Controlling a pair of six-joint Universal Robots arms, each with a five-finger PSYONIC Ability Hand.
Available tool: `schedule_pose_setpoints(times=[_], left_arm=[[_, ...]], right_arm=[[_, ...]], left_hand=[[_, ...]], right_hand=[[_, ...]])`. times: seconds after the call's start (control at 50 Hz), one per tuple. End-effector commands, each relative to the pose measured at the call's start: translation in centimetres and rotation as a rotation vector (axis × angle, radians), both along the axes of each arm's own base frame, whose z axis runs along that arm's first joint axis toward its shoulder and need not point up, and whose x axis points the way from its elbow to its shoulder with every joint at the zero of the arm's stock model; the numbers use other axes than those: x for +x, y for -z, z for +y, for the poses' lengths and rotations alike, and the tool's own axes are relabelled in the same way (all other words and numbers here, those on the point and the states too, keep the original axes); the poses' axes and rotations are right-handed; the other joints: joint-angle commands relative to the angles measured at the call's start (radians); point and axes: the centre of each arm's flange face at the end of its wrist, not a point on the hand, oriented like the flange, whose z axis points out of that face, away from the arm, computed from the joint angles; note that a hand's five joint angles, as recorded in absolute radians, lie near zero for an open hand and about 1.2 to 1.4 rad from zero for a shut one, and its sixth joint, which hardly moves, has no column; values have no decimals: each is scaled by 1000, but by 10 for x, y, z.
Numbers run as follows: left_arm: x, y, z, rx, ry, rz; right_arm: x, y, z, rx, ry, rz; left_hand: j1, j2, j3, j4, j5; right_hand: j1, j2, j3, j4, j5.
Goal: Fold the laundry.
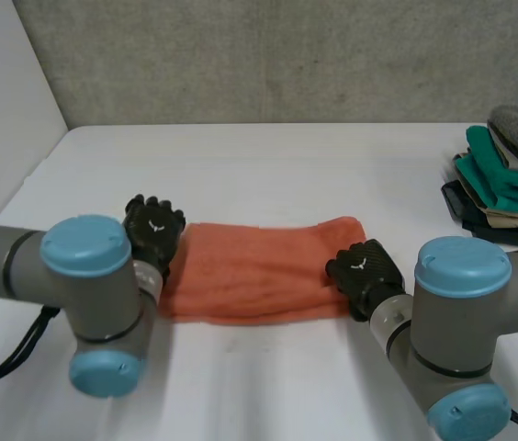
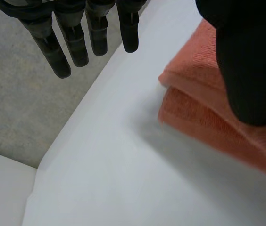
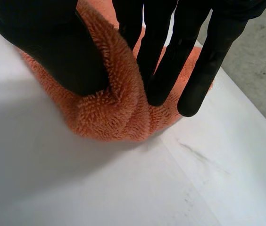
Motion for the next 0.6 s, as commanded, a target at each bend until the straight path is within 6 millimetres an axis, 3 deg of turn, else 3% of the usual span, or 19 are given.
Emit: schedule_pose_setpoints(times=[0.02,0.16,0.22,0.3,0.36,0.4,0.48,0.52,0.54,0.56,0.6], left_arm=[[5,-34,33,-10,40,105],[15,-65,50,-10,29,211],[18,-74,55,-12,29,244],[19,-77,56,-12,33,261],[20,-77,54,-14,30,264],[20,-77,54,-14,28,264],[20,-74,53,-8,26,262],[18,-75,53,-11,29,265],[18,-75,52,-13,29,267],[17,-75,52,-14,33,268],[14,-71,49,-6,37,266]], right_arm=[[-16,-2,-1,-47,40,86],[-46,-23,-14,-188,64,333],[-45,-32,-23,-284,29,426],[-24,-52,-32,-458,-38,435],[17,-60,-9,-582,-208,362],[47,-49,21,-613,-397,308],[71,-11,69,-559,-687,257],[72,-5,78,-542,-743,242],[72,-4,81,-537,-758,236],[72,-1,83,-529,-772,232],[71,-2,81,-525,-756,225]], left_hand=[[15,21,13,27,28],[12,18,10,24,25],[3,10,1,15,16],[-6,1,-8,6,7],[-12,-5,-14,0,2],[-15,-8,-16,-3,-1],[-21,-14,-22,-9,-7],[-26,-20,-28,-14,-13],[-29,-23,-31,-17,-16],[-29,-23,-31,-17,-16],[-50,-43,-52,-38,-37]], right_hand=[[363,259,234,229,259],[363,259,234,229,259],[363,259,234,229,259],[363,259,234,229,259],[363,259,234,229,259],[363,259,234,229,259],[363,259,234,229,259],[363,259,234,229,259],[224,121,96,90,121],[-393,-497,-522,-527,-497],[-859,-963,-988,-993,-963]])
